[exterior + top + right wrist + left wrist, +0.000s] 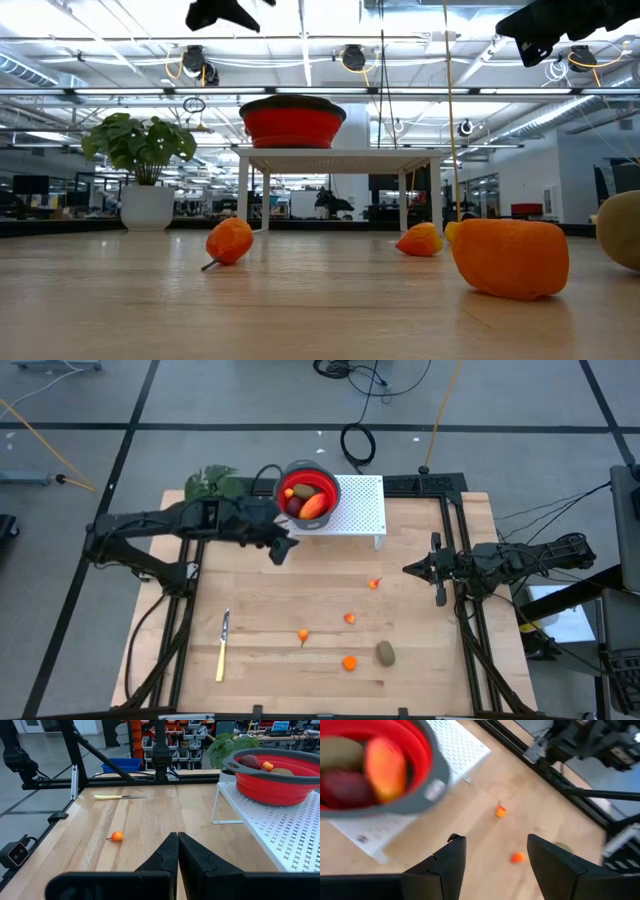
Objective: Pick & Place Fruit
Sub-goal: Put the pear into the red strainer bowl on the shelf
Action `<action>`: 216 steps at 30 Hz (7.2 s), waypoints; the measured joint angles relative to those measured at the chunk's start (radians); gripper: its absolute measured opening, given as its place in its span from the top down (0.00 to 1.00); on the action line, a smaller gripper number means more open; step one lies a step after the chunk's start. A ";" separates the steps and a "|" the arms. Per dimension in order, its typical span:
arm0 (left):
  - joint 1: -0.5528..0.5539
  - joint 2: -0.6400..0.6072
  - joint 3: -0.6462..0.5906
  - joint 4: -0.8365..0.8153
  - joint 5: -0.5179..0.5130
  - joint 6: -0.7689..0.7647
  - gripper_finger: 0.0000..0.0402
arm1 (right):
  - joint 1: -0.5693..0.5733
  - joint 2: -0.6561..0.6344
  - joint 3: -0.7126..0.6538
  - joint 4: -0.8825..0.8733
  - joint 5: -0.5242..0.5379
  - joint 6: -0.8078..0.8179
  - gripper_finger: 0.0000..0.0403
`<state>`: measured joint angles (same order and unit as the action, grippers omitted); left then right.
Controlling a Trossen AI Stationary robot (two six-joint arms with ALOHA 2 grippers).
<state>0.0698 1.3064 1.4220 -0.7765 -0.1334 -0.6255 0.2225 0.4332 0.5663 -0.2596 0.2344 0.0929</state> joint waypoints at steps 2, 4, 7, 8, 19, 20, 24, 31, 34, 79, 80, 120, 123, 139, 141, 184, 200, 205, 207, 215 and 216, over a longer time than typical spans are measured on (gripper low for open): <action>-0.036 0.000 0.000 0.000 -0.003 -0.053 0.48 | 0.000 0.000 0.000 0.000 0.000 0.000 0.99; -0.071 0.002 0.000 0.000 -0.011 -0.097 0.48 | 0.000 0.000 0.000 0.000 0.000 0.000 0.99; -0.131 0.010 0.000 -0.001 -0.043 -0.142 0.48 | 0.000 0.000 0.000 0.000 0.000 0.000 0.99; -0.152 0.013 -0.001 -0.003 -0.050 -0.145 0.48 | 0.000 0.000 0.000 0.000 0.000 0.000 0.99; -0.342 0.133 -0.002 0.026 -0.108 -0.198 0.48 | 0.000 0.000 0.000 0.000 -0.001 0.000 0.99; -0.356 0.148 -0.002 0.021 -0.111 -0.189 0.48 | 0.000 0.000 0.000 0.000 -0.001 0.000 0.99; -0.395 0.209 -0.002 0.021 -0.140 -0.151 0.48 | 0.000 0.000 0.000 0.000 -0.002 0.013 0.99; -0.433 0.263 -0.045 0.067 -0.192 -0.112 0.48 | 0.000 0.000 0.000 0.000 -0.003 0.088 0.99; -0.442 0.258 -0.102 0.183 -0.224 -0.080 0.49 | 0.000 0.000 0.000 0.000 -0.004 0.090 0.99; -0.444 -0.562 -0.973 0.754 -0.217 0.189 0.71 | 0.086 0.759 0.432 -0.234 -0.101 -0.012 0.99; -0.444 -0.587 -0.988 0.750 -0.209 0.199 0.71 | 0.079 0.777 0.453 -0.274 -0.101 -0.013 0.99; -0.444 -0.843 -1.091 0.657 -0.156 0.329 0.71 | -0.220 1.054 0.445 -0.414 -0.236 -0.374 0.51; -0.444 -0.843 -1.091 0.658 -0.177 0.329 0.71 | -0.241 1.054 0.424 -0.375 -0.236 -0.378 0.51; -0.444 -0.843 -1.090 0.665 -0.209 0.302 0.71 | -0.269 1.054 0.253 -0.154 -0.261 -0.422 0.50; -0.444 -0.843 -1.090 0.671 -0.209 0.302 0.71 | -0.269 1.054 0.229 -0.113 -0.260 -0.422 0.50; -0.444 -0.843 -1.089 0.676 -0.209 0.250 0.71 | -0.328 1.054 0.143 0.009 -0.240 -0.387 0.80; -0.444 -0.842 -1.089 0.754 -0.210 0.172 0.71 | -0.314 0.976 0.161 0.246 -0.282 -0.206 0.79; -0.441 -0.842 -1.089 0.834 -0.213 0.159 0.71 | -0.285 0.941 0.202 0.355 -0.289 -0.155 0.79; -0.440 -0.840 -1.089 0.862 -0.208 0.144 0.71 | -0.265 0.933 0.219 0.395 -0.288 -0.153 0.79; -0.437 -0.822 -1.089 0.933 -0.162 0.003 0.71 | -0.183 0.932 0.290 0.537 -0.174 -0.163 0.79; -0.437 -0.816 -1.089 0.943 -0.155 0.002 0.71 | -0.174 0.930 0.298 0.538 -0.154 -0.167 0.79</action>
<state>-0.3674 0.4904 0.3328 0.1663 -0.2888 -0.6239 0.0481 1.3629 0.8640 0.2785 0.0809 -0.0744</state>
